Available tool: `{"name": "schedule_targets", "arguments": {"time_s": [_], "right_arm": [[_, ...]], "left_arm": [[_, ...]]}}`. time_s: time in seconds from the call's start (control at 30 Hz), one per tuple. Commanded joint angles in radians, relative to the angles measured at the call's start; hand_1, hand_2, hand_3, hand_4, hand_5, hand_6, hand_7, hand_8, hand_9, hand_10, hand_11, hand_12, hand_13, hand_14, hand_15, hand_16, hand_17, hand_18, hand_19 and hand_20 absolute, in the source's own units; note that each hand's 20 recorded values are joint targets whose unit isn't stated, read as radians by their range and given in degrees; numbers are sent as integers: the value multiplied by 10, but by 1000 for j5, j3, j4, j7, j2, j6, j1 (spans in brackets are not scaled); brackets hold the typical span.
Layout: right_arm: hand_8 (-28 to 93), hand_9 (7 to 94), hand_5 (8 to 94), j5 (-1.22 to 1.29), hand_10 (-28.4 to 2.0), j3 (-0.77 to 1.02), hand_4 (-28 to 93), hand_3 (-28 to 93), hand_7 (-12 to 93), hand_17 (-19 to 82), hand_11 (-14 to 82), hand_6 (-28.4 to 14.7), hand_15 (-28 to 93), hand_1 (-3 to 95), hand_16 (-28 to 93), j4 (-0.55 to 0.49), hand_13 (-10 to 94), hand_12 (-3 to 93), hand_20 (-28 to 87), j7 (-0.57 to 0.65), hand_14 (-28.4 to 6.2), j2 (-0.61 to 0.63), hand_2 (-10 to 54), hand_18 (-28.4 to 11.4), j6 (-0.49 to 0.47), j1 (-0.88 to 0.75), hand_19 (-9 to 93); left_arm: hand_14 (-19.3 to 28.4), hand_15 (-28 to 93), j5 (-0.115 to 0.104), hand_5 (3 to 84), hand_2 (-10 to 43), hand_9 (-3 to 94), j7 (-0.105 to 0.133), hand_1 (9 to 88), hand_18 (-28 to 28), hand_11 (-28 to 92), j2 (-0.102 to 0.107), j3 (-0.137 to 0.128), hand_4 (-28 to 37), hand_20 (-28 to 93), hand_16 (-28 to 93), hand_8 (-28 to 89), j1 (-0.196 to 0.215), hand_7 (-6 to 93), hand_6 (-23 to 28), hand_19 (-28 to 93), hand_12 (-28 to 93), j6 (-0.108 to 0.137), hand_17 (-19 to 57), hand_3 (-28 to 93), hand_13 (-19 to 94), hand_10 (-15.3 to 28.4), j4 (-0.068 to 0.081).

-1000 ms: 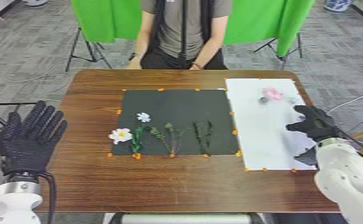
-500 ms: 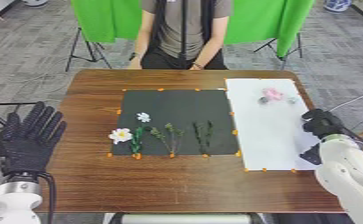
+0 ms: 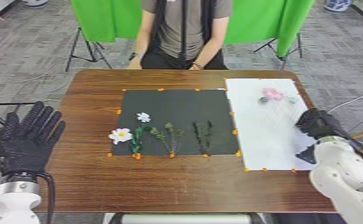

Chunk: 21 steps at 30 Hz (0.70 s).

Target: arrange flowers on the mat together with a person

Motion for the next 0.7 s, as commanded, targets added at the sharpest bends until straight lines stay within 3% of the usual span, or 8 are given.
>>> {"name": "schedule_targets", "arguments": {"time_s": [0.03, 0.2, 0.3, 0.47, 0.53, 0.6, 0.7], "right_arm": [[-69, 680, 582, -88, -61, -56, -283, 683, 428, 261, 221, 33, 540, 644, 534, -120, 566, 499, 310, -78, -44, -7, -17, -137, 94, 9, 768], [-77, 680, 584, -69, -61, -183, -283, 689, 426, 260, 221, 34, 542, 641, 535, -173, 565, 501, 302, -131, -45, -29, -20, -138, 155, 122, 772], [-79, 681, 585, -35, -62, -245, -283, 693, 426, 259, 221, 36, 544, 638, 533, -191, 566, 500, 297, -202, -44, -69, -21, -137, 71, 189, 774], [-80, 681, 586, -38, -62, -443, -283, 693, 419, 258, 220, 36, 544, 639, 535, -164, 565, 500, 292, -276, -44, -116, -22, -137, 108, 336, 776], [-79, 681, 586, -70, -62, -509, -283, 694, 417, 258, 220, 36, 543, 638, 535, -160, 566, 501, 292, -319, -44, -128, -22, -137, 71, 383, 776], [-78, 681, 586, -74, -60, -564, -283, 695, 416, 258, 219, 37, 543, 637, 537, -150, 565, 501, 291, -347, -44, -152, -23, -136, 23, 429, 776], [-81, 677, 585, -35, -55, -638, -283, 696, 411, 257, 216, 41, 541, 636, 538, -124, 564, 502, 287, -343, -42, -191, -23, -134, 3, 491, 773]], "left_arm": [[118, 211, -3, 414, 147, 328, 2, 261, 106, 165, -4, -3, -283, 90, -70, -100, 20, 125, 82, 252, 62, 10, -52, 668, 225, 133, 0], [118, 210, -3, 415, 146, 328, -7, 260, 106, 165, -1, 0, -283, 90, -70, -100, 14, 124, 83, 251, 62, 8, -52, 669, 225, 131, 3], [118, 209, -3, 415, 146, 328, -11, 262, 106, 165, 5, 2, -283, 90, -71, -99, 7, 124, 83, 251, 62, 8, -52, 667, 225, 132, 7], [118, 208, 1, 415, 146, 328, -24, 262, 106, 164, 5, 11, -283, 90, -70, -100, -5, 125, 83, 251, 62, 12, -52, 667, 225, 132, 13], [118, 207, -11, 415, 146, 327, -26, 262, 106, 165, 3, 11, -283, 90, -70, -100, -3, 124, 83, 251, 62, 24, -52, 667, 225, 132, 14], [118, 207, -23, 415, 146, 327, -19, 263, 106, 165, 2, 9, -283, 90, -69, -99, 1, 125, 83, 251, 62, 16, -52, 666, 225, 133, 13], [118, 206, -16, 416, 146, 327, -26, 262, 106, 164, 2, 13, -283, 90, -69, -100, -3, 124, 83, 252, 62, 12, -52, 666, 225, 133, 15]]}}
